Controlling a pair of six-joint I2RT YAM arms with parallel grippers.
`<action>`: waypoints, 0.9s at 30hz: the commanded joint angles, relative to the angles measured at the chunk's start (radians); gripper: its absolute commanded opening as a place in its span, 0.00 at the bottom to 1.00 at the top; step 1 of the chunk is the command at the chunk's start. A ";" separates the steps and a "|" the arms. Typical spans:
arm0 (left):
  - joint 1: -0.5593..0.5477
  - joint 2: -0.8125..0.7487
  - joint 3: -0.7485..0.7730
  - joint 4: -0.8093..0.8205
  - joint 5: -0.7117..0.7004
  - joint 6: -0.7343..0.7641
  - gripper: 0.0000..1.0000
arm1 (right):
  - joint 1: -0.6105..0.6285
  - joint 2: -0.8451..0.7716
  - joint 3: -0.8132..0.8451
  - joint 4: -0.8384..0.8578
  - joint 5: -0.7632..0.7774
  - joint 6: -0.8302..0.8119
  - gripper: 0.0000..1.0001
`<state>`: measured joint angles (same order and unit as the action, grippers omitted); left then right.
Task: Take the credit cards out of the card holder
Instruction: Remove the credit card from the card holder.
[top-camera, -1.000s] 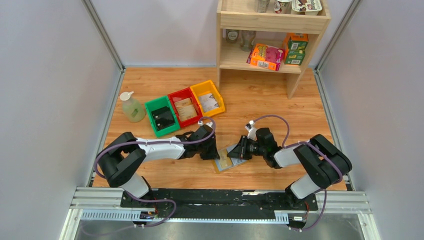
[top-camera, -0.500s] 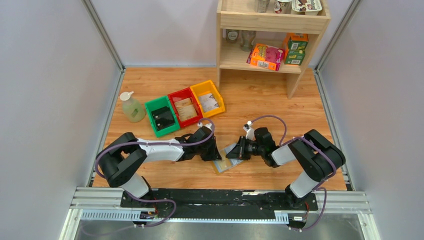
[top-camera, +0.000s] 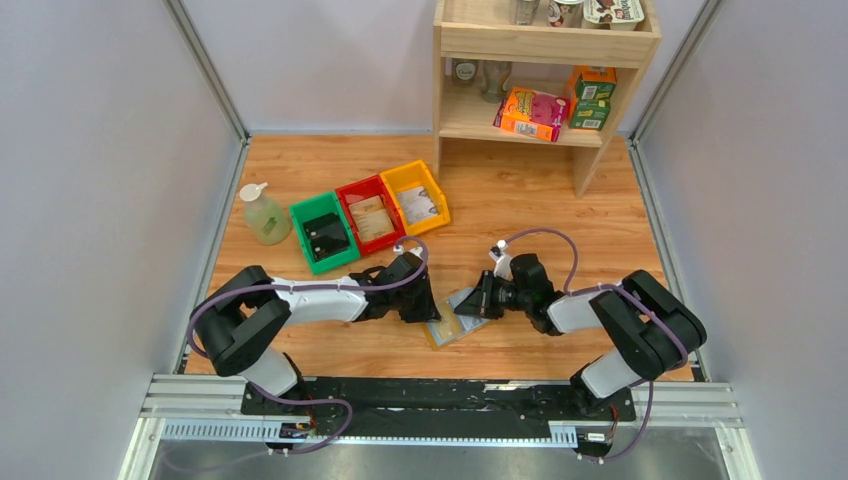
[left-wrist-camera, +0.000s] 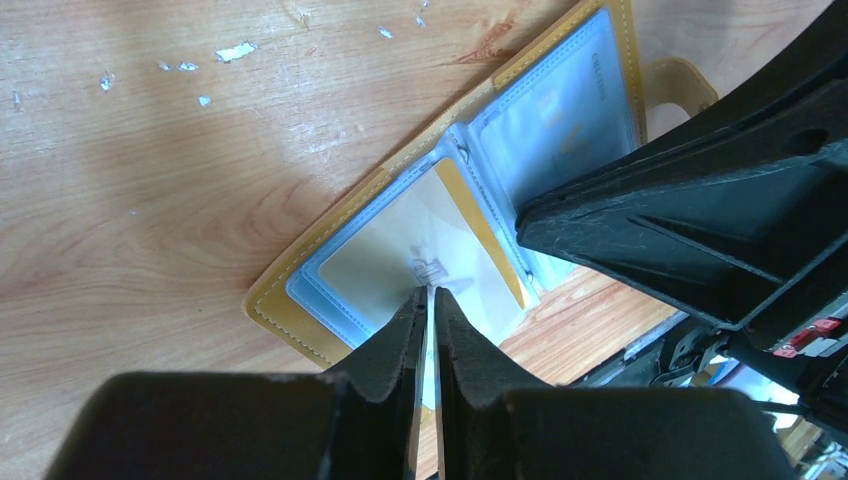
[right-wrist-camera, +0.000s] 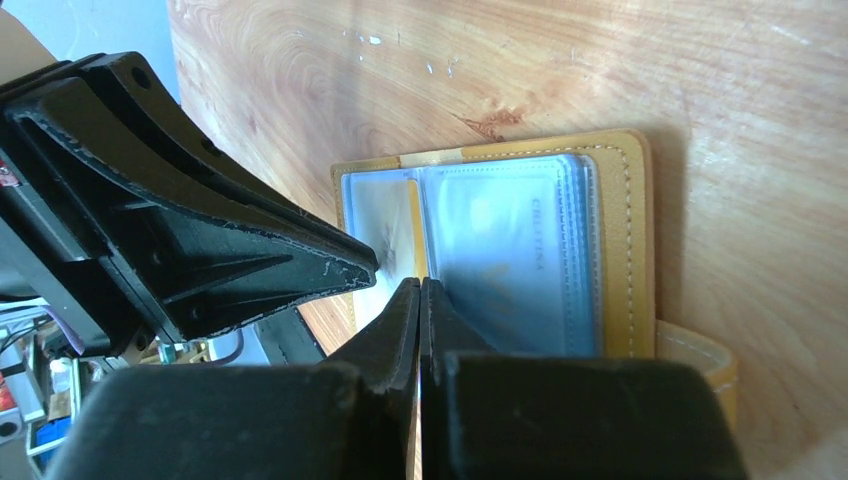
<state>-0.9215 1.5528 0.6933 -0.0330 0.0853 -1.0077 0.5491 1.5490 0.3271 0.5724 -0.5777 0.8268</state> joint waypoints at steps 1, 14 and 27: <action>-0.004 0.035 -0.020 -0.127 -0.032 0.027 0.15 | 0.006 -0.078 0.012 -0.069 0.065 -0.054 0.00; -0.004 -0.031 -0.054 -0.114 -0.036 0.027 0.16 | 0.012 -0.207 0.038 -0.233 0.122 -0.121 0.00; -0.004 -0.201 -0.041 -0.221 -0.081 0.040 0.37 | 0.114 -0.142 0.128 -0.264 0.130 -0.147 0.22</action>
<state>-0.9215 1.4193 0.6533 -0.1616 0.0540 -0.9920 0.6495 1.3888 0.4149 0.3092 -0.4709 0.7044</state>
